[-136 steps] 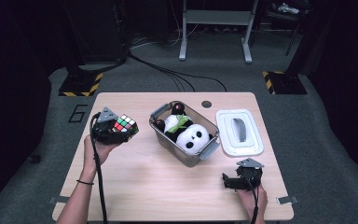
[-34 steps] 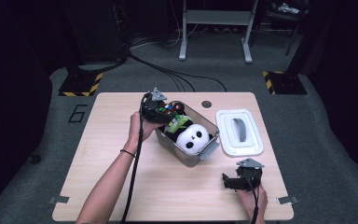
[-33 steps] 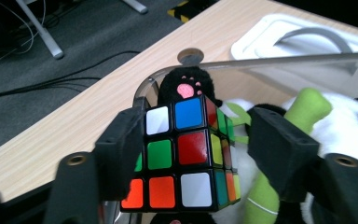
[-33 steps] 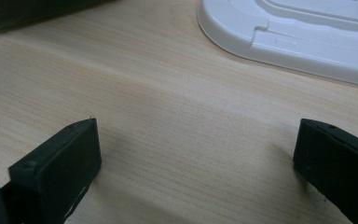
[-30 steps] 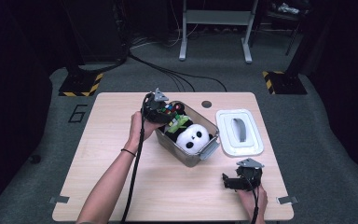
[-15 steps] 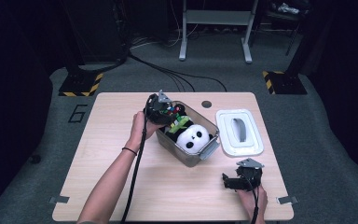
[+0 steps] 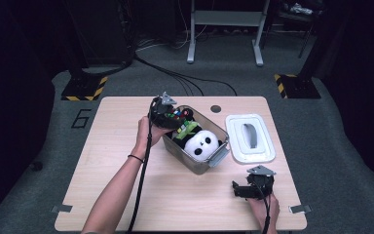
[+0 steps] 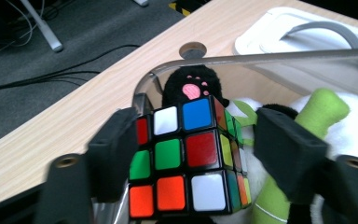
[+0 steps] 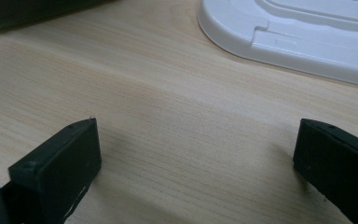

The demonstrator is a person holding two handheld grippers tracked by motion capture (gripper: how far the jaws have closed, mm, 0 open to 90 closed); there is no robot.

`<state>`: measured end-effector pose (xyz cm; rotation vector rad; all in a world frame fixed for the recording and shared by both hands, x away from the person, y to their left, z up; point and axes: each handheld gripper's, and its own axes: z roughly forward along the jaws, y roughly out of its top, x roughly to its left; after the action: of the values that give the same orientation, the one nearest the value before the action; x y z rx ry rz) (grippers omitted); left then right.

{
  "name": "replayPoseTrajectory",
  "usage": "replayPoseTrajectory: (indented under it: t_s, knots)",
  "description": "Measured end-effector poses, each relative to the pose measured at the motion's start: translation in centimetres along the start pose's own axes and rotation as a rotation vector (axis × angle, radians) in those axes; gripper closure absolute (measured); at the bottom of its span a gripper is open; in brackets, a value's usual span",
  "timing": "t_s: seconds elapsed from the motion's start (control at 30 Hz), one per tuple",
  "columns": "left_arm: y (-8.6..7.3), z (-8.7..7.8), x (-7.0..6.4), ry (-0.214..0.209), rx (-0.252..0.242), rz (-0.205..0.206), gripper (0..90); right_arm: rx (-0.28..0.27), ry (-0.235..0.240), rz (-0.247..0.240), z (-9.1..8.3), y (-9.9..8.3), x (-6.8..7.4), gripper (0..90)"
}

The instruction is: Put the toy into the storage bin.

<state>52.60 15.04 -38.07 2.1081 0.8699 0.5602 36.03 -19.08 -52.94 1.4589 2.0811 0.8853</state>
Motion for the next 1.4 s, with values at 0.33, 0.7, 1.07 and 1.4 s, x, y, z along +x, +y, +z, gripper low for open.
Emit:
replayPoseTrajectory:
  t_s: [0.33, 0.7, 1.07, 1.4]
  knots:
    - [-1.4, -3.4, 1.7, -0.041, -0.011, -0.089, 15.2, 0.000, 0.000, 0.000, 0.0, 0.0, 0.0, 0.0]
    - [-5.5, -5.5, 2.3, -0.054, -0.003, -0.123, 6.8, 0.002, 0.000, -0.003, 0.0, 0.0, 0.0, 0.0]
    - [-11.5, -6.9, 2.6, -0.036, 0.062, -0.168, 0.1, 0.001, 0.001, -0.002, 0.0, 0.0, 0.0, 0.0]
    - [-18.1, -6.8, 2.7, -0.018, 0.106, -0.262, 0.0, 0.003, 0.001, -0.009, 0.0, 0.0, -0.1, 0.0]
